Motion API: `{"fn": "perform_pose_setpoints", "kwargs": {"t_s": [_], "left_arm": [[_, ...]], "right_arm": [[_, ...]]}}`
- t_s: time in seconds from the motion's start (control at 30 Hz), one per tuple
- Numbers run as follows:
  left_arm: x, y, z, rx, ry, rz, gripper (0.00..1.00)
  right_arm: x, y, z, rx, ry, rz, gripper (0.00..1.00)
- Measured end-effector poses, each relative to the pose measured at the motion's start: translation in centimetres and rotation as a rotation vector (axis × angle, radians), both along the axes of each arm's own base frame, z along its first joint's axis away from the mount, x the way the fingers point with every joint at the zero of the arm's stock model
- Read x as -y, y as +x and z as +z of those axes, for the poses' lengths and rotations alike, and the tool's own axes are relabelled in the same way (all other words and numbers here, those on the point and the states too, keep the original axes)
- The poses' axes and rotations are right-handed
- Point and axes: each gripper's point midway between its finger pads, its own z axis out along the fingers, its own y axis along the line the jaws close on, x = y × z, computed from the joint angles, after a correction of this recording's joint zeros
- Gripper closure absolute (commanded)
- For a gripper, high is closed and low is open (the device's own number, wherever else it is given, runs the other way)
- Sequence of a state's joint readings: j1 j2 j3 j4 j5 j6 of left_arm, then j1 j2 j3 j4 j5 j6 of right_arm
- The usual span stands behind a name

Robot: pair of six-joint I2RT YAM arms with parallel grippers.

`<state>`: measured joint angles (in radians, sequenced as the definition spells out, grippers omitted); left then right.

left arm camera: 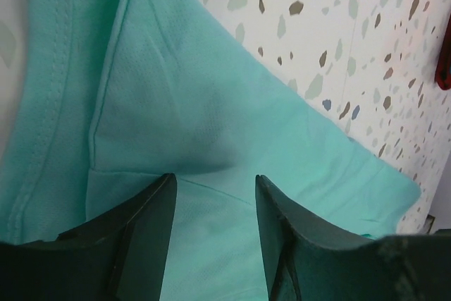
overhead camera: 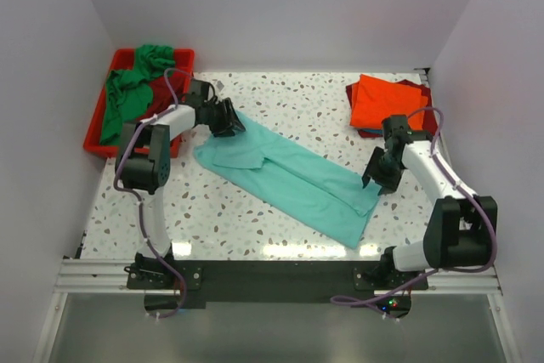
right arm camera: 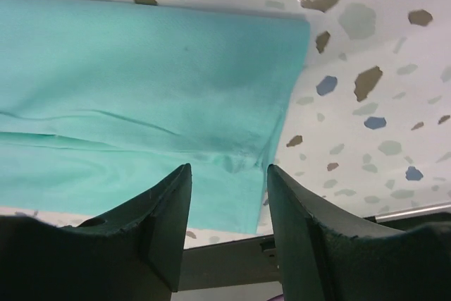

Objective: Fold and stack the t-shirts
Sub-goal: Fold the tshirt

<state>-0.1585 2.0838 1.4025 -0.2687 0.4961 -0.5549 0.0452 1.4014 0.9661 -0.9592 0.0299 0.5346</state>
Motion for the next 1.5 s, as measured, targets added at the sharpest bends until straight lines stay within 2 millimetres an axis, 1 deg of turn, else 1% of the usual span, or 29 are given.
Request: {"fn": "perform_pose_setpoints", "kwargs": {"t_s": [0.07,0.1,0.17,0.23,0.33,0.43,0.5,0.57,0.63,0.7,0.73,0.83,0.9,1.07,1.17,1.37,1.5], "left_arm": [[-0.2,1.2,0.7,0.031,0.029,-0.001,0.45],[-0.3,1.7,1.1,0.045,0.038,0.000,0.45],[-0.3,2.6,2.2,0.079,0.052,-0.003,0.45],[-0.1,3.1,3.1,0.102,0.059,-0.001,0.44],[0.4,2.5,3.9,0.100,0.069,-0.009,0.43],[1.1,1.2,4.3,0.092,0.068,-0.029,0.43],[1.4,-0.1,3.8,0.063,0.069,-0.044,0.43],[1.6,-1.3,2.8,0.024,0.071,-0.056,0.43],[1.3,-2.7,1.2,-0.032,0.082,-0.064,0.43],[1.0,-3.9,-0.4,-0.085,0.093,-0.069,0.43],[1.1,-4.1,-0.8,-0.102,0.081,-0.075,0.43],[1.3,-3.9,-0.8,-0.103,0.066,-0.084,0.43],[1.7,-3.1,-0.9,-0.100,0.058,-0.089,0.43],[2.9,0.5,-0.7,-0.044,0.031,-0.110,0.43],[3.8,2.3,-0.7,-0.005,0.018,-0.120,0.43],[5.4,5.5,-0.5,0.081,0.003,-0.136,0.43],[6.6,7.3,-0.4,0.146,-0.006,-0.146,0.43]], "right_arm": [[-0.3,1.1,0.5,0.026,0.016,0.007,0.49],[-0.5,1.7,0.5,0.030,0.027,0.010,0.49],[-1.0,2.3,-0.2,0.016,0.049,0.020,0.49],[-1.6,2.7,-1.5,-0.021,0.071,0.035,0.50],[-2.7,2.6,-3.5,-0.084,0.091,0.069,0.50],[-4.0,2.4,-4.6,-0.109,0.099,0.110,0.50],[-4.7,2.3,-5.0,-0.107,0.108,0.132,0.50],[-5.2,1.8,-5.4,-0.113,0.114,0.142,0.51],[-5.3,1.1,-5.9,-0.129,0.113,0.145,0.51],[-5.5,0.5,-6.0,-0.143,0.115,0.146,0.51],[-5.6,0.4,-6.1,-0.144,0.115,0.148,0.51],[-5.9,0.0,-6.1,-0.150,0.113,0.152,0.51],[-6.1,-0.3,-6.1,-0.159,0.112,0.155,0.51],[-6.9,-1.1,-6.2,-0.175,0.110,0.168,0.51],[-7.7,-1.5,-6.2,-0.185,0.120,0.173,0.51],[-10.1,-2.8,-6.3,-0.227,0.157,0.186,0.51],[-12.5,-3.9,-6.3,-0.266,0.181,0.221,0.51]]}}
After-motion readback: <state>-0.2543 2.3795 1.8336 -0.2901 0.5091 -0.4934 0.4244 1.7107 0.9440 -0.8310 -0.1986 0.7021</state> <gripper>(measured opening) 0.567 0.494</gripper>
